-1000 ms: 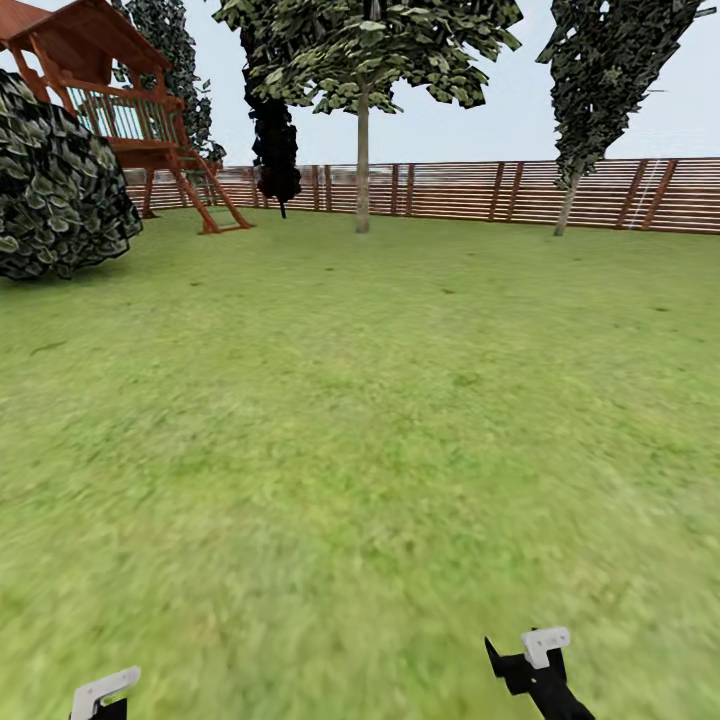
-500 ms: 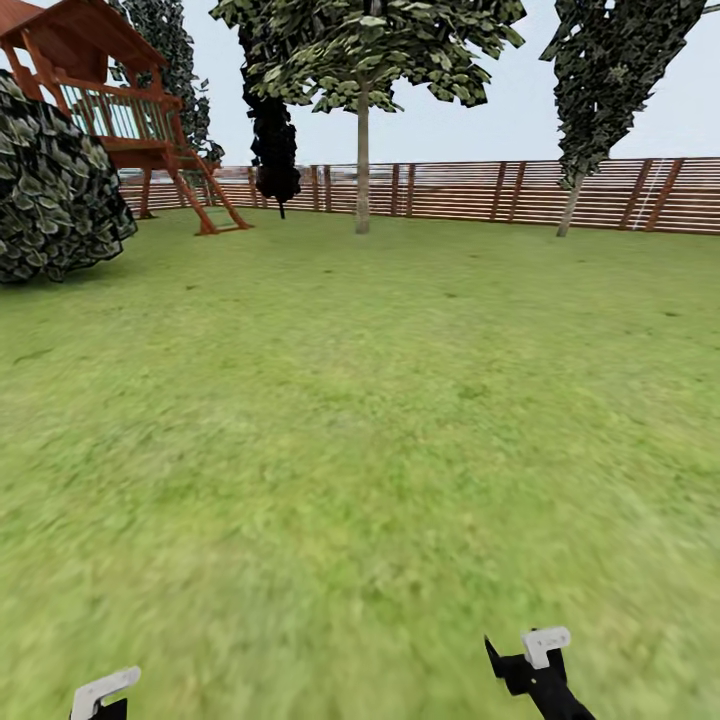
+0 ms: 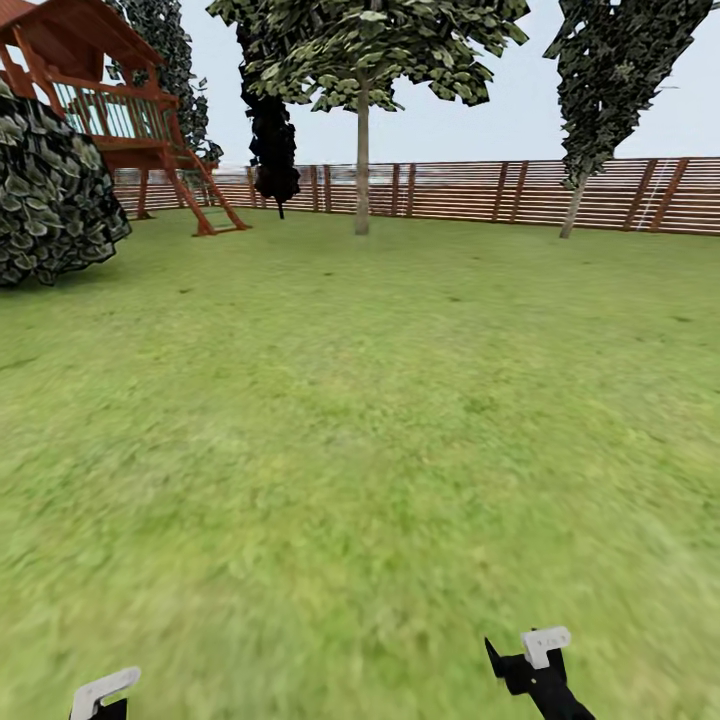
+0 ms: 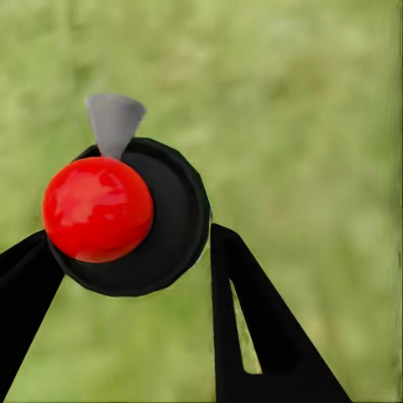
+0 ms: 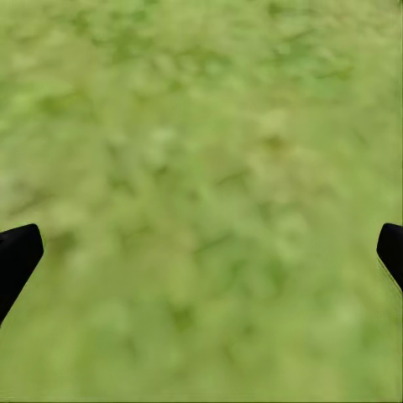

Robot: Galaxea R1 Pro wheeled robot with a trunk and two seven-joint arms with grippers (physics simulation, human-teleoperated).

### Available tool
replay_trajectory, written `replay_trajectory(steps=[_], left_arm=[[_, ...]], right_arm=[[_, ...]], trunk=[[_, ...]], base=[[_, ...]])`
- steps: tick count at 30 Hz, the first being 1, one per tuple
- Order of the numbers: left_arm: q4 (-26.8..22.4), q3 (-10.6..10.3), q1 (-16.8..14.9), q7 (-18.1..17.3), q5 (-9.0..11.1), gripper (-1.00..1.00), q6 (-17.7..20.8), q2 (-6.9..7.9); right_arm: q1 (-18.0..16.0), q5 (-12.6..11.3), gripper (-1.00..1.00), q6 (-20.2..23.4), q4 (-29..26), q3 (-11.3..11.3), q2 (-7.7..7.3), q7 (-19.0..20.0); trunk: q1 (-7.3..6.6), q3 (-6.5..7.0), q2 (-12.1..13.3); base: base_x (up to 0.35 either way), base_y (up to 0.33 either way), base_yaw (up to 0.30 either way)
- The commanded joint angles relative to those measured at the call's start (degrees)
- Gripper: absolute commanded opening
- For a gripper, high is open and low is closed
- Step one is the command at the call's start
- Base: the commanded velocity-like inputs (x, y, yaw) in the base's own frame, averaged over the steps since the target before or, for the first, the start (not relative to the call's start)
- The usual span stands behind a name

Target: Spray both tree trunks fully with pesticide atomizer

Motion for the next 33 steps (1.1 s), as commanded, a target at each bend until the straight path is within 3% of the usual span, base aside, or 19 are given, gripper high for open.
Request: replay_trajectory(steps=[1,33], left_arm=[[0.08,0.31,-0.06,0.12,-0.61,-1.0,-0.24,0.0],[0.08,0.31,-0.06,0.12,-0.7,-1.0,-0.24,0.04]], right_arm=[[-0.03,0.33,1.0,-0.16,0.04,-0.51,-0.01,0.29],[-0.03,0.29,1.0,-0.16,-0.03,-0.51,-0.01,0.29]], trunk=[[0.02,-0.05,-0.02],[0.02,-0.05,-0.02]], base=[[0.341,0.0,0.0],[0.341,0.0,0.0]])
